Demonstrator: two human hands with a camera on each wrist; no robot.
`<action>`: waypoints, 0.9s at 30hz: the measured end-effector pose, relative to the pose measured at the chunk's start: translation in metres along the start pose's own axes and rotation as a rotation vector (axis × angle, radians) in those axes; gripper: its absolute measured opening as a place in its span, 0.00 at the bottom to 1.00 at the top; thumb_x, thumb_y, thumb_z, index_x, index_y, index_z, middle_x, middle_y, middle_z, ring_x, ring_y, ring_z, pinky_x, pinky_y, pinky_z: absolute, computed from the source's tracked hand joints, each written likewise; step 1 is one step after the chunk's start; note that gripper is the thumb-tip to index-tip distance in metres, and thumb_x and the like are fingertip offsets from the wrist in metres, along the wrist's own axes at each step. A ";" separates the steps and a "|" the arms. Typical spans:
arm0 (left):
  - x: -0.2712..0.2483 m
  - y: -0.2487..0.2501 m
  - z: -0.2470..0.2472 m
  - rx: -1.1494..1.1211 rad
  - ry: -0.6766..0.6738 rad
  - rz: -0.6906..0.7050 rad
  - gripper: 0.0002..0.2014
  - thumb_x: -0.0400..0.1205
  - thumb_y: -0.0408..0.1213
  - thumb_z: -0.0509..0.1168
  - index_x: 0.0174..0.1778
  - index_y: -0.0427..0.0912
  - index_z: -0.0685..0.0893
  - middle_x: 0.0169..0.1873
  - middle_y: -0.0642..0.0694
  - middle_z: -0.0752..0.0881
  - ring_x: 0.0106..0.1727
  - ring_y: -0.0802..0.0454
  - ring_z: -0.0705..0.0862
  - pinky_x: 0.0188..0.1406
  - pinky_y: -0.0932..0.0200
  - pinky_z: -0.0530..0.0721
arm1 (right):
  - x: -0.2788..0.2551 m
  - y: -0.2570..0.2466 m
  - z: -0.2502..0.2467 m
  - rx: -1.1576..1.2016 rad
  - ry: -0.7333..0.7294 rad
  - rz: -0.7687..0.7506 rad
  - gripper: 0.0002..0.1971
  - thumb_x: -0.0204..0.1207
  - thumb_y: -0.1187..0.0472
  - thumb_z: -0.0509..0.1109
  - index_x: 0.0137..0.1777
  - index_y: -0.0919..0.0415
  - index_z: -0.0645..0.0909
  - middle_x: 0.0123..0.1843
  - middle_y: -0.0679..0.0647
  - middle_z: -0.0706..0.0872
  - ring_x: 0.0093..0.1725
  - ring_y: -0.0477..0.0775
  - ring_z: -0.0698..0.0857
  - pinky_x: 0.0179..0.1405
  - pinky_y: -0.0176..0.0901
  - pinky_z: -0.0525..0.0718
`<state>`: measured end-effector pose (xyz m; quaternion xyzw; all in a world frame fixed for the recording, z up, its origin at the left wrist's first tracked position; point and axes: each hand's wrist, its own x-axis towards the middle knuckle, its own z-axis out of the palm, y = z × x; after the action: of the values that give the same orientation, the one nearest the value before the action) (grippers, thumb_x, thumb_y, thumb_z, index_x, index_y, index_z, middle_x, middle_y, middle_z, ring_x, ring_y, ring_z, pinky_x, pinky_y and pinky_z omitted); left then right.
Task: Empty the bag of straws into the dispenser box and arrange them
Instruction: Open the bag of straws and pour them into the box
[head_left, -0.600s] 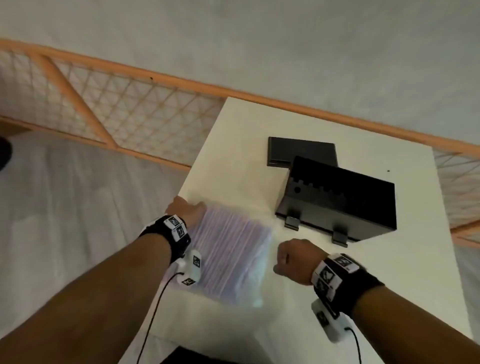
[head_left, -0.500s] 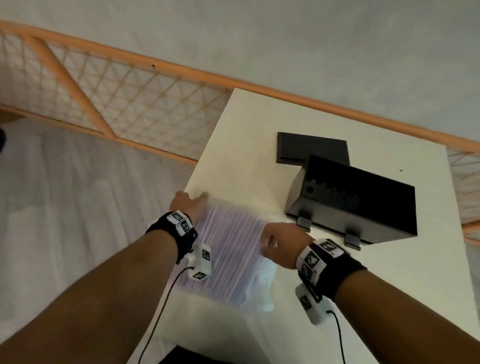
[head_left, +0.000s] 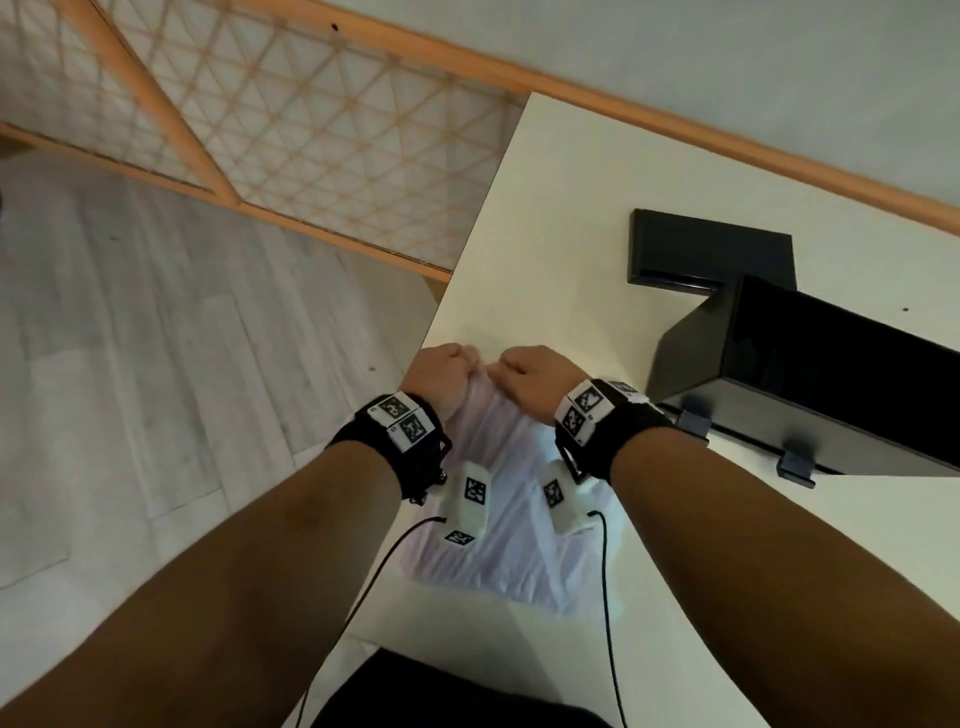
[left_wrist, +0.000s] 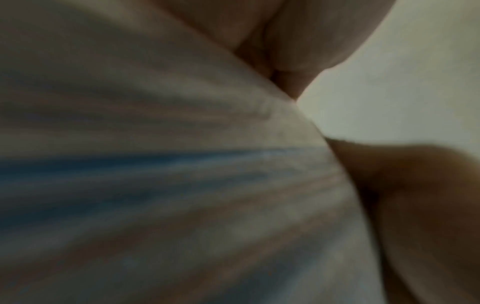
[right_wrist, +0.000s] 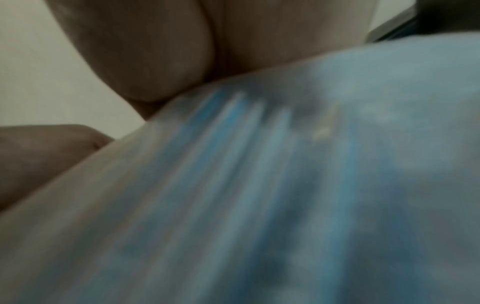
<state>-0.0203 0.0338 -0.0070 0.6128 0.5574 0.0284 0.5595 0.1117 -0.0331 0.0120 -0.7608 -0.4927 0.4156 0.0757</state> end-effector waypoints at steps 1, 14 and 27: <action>-0.001 0.000 -0.001 0.049 0.021 -0.004 0.16 0.90 0.33 0.57 0.42 0.30 0.86 0.44 0.31 0.87 0.51 0.36 0.83 0.48 0.55 0.78 | -0.004 0.010 -0.002 -0.005 -0.022 0.015 0.20 0.87 0.52 0.61 0.31 0.55 0.69 0.33 0.49 0.74 0.36 0.51 0.74 0.38 0.42 0.66; -0.027 0.013 0.028 0.173 -0.144 0.059 0.15 0.81 0.40 0.70 0.33 0.32 0.87 0.30 0.39 0.85 0.33 0.45 0.78 0.37 0.56 0.74 | -0.062 0.057 -0.009 0.062 0.019 0.095 0.13 0.82 0.55 0.67 0.35 0.56 0.81 0.35 0.48 0.81 0.36 0.47 0.79 0.38 0.40 0.74; -0.030 0.029 0.040 0.078 -0.166 0.378 0.20 0.89 0.47 0.64 0.38 0.40 0.90 0.32 0.60 0.91 0.35 0.64 0.86 0.48 0.53 0.79 | -0.129 0.123 -0.014 0.494 0.088 0.466 0.07 0.81 0.62 0.66 0.47 0.66 0.83 0.43 0.59 0.90 0.35 0.56 0.91 0.45 0.54 0.90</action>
<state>0.0132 -0.0064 0.0165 0.7279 0.3851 0.0610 0.5640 0.1844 -0.1960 0.0281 -0.8286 -0.1864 0.4955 0.1820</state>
